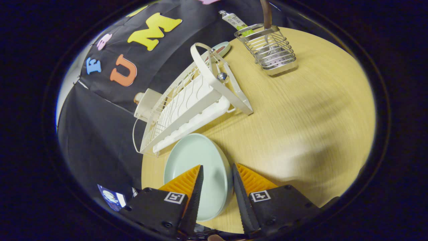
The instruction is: Take the plate from the dish rack, then take the spoon from the basket and place it into the plate.
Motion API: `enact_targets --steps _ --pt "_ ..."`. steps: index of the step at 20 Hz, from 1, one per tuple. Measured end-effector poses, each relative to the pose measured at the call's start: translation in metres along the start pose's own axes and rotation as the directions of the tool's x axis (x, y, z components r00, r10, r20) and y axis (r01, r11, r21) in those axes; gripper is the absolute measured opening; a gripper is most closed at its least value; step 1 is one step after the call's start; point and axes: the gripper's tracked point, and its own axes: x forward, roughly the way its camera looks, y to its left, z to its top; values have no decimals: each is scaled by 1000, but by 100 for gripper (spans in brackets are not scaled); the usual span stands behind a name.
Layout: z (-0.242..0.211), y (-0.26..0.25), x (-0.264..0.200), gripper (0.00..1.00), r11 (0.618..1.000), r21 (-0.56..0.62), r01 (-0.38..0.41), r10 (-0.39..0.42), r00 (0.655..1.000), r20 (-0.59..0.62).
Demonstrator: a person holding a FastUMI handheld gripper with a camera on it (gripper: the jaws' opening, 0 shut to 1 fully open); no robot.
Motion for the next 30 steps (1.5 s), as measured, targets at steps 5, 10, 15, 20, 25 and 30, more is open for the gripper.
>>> enact_targets --steps 5,10,15,20,25,30 --pt "6 -2 -34 72 998 -61 -14 18 997 69" --pt "52 -28 -93 87 958 -239 159 -82 950 302" --pt "143 -61 -165 97 849 -248 467 -200 718 667" --pt "201 -78 -154 97 837 -227 497 -188 652 734" --pt "246 -86 -120 98 866 -207 456 -194 686 701" --pt "268 -87 -94 93 911 -174 375 -174 729 662"
